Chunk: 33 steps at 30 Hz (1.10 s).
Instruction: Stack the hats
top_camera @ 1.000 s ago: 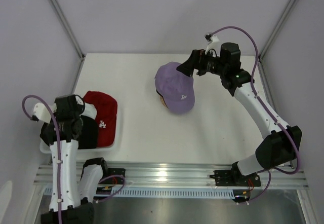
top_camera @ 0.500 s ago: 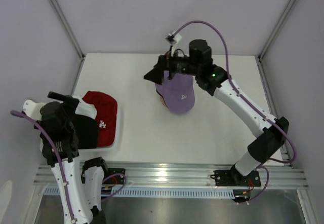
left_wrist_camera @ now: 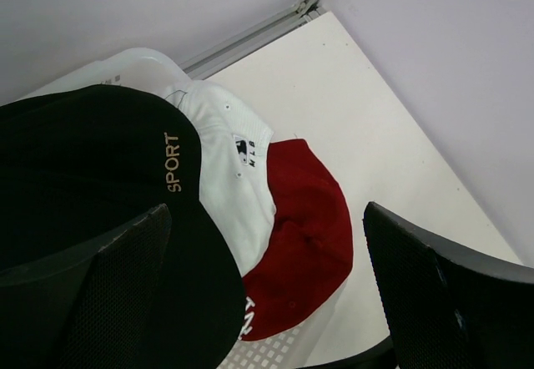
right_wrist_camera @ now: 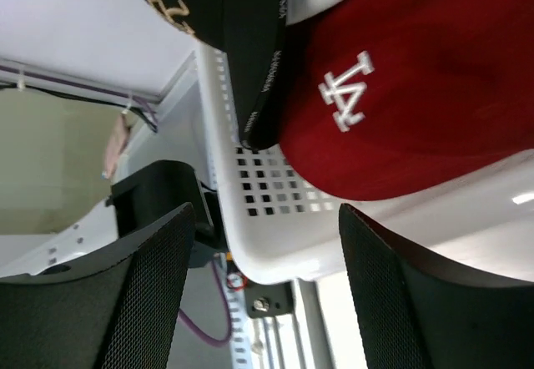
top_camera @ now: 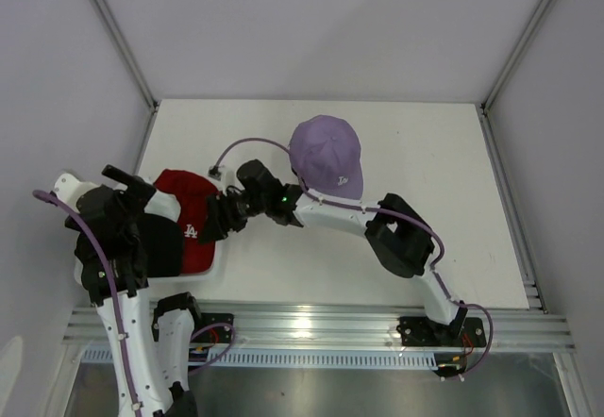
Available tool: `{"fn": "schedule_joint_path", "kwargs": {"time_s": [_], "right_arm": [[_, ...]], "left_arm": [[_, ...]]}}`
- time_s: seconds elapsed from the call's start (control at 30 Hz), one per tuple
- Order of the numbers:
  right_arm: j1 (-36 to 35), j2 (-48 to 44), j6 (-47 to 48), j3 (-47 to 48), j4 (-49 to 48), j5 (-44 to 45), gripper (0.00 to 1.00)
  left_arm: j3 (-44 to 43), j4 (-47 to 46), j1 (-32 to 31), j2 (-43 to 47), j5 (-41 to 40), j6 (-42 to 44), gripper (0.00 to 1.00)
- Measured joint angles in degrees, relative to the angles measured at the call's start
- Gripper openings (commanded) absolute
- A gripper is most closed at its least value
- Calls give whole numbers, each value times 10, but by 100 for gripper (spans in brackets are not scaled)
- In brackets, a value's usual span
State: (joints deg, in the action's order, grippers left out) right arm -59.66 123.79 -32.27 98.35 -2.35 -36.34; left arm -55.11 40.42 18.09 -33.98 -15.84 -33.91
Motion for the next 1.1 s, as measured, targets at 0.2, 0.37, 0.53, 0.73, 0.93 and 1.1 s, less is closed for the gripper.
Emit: {"fn": "schedule_joint_path", "kwargs": {"time_s": [0.2,0.37,0.53,0.73,0.93,1.1], "right_arm": [[-35,2,-65,-32,-111,24,68],[-50,24,-111,-30,-208,30,67],[-52,62,-122,-10,-219,49,69],[-52,73,-111,10,-193,81,70],[-56,99,-116,64,-200,73,61],[-64,132,-113,100,-181,72,56]], "left_arm": [[6,-6,0,3,-5,6,100],[28,-9,0,7,-5,6,100],[30,-9,0,8,-9,10,100],[30,-9,0,8,-20,11,99],[30,-9,0,7,-23,15,100],[30,-8,0,7,-35,15,99]]}}
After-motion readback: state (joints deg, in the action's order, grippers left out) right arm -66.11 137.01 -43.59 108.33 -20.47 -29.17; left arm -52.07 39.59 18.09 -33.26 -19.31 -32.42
